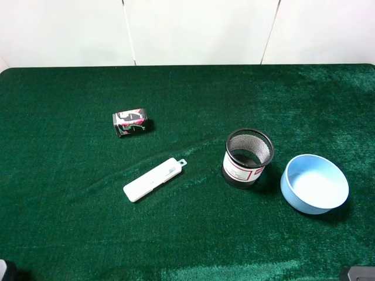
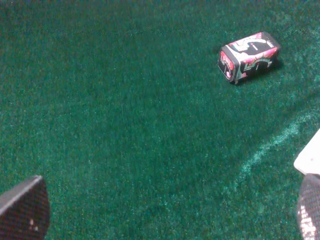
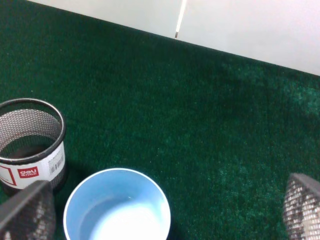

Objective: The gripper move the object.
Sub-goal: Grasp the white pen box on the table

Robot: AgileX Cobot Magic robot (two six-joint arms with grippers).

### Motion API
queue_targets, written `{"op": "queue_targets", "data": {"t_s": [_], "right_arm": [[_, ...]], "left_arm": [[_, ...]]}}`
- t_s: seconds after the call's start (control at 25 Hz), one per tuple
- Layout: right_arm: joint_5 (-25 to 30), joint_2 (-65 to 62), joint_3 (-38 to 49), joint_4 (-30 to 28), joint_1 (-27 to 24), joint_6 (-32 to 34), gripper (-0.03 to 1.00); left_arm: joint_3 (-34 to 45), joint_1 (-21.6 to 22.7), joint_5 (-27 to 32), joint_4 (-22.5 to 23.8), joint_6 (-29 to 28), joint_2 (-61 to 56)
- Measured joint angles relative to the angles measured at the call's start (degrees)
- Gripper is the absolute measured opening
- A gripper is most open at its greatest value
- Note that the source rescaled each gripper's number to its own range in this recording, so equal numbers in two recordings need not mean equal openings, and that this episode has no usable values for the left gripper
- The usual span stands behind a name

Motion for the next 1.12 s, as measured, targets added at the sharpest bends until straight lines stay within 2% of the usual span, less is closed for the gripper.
{"op": "queue_targets", "data": {"t_s": [1.12], "right_arm": [[0.0,0.0,0.0,-0.87,0.0,1.53,1.0]], "left_arm": [[0.0,0.0,0.0,0.0,0.0,0.0]]}}
